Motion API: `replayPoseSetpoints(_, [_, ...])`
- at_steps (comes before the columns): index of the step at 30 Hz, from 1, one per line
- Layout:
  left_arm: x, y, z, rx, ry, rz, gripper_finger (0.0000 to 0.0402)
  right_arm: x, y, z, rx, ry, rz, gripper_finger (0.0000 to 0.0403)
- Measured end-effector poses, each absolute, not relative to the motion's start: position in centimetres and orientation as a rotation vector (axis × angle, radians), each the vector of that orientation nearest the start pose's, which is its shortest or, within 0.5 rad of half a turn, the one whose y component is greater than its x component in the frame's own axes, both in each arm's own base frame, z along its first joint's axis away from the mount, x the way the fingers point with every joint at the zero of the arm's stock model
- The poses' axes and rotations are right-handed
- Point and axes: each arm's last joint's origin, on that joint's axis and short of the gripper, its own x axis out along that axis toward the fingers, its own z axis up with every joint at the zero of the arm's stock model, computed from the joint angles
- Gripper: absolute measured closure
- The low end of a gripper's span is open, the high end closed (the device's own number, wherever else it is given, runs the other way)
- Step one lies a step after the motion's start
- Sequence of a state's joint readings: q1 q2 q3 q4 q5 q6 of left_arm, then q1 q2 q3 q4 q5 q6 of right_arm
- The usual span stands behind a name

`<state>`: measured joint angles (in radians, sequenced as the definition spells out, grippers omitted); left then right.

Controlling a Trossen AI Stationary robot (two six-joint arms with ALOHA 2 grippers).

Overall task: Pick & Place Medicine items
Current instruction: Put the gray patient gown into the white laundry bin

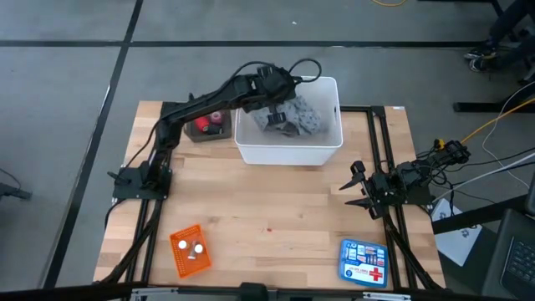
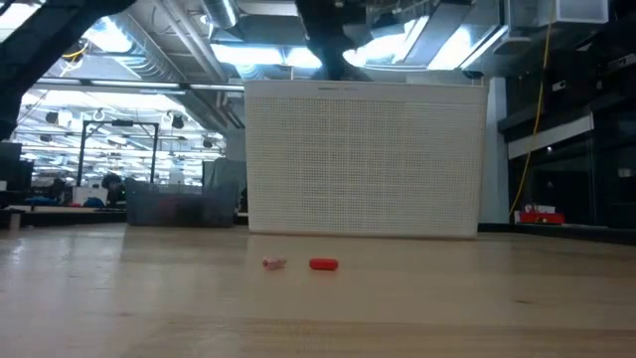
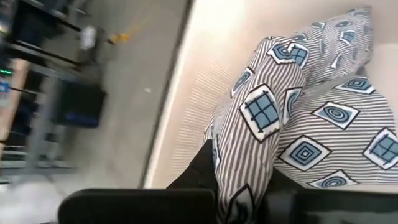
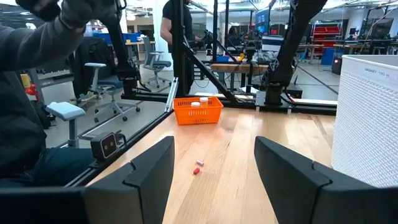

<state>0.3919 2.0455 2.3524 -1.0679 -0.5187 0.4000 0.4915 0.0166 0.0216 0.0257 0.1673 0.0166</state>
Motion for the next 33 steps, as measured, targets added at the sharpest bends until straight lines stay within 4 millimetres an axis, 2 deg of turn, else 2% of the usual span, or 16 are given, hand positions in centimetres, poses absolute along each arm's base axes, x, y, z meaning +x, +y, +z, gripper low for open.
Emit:
replayPoseSetpoints(8, [38.6,19.0,36.9,0.13,1.076,0.533,0.0377,8.8,4.2,17.2,0.026,-0.026,0.324,0.0179])
replayPoseSetpoints(14, [38.5,19.5,35.4,-0.008,1.127,0.431,0.0326,8.8,4.2,17.2,0.026,-0.026,0.325,0.0179])
replayPoseSetpoints(26, [38.9,18.9,35.0,-0.028,1.134,0.367,0.0188,8.8,4.2,17.2,0.026,-0.026,0.325,0.0179])
replayPoseSetpoints(33, [38.5,19.0,35.6,0.09,1.169,0.456,0.0154,8.8,4.2,17.2,0.026,-0.026,0.325,0.0179])
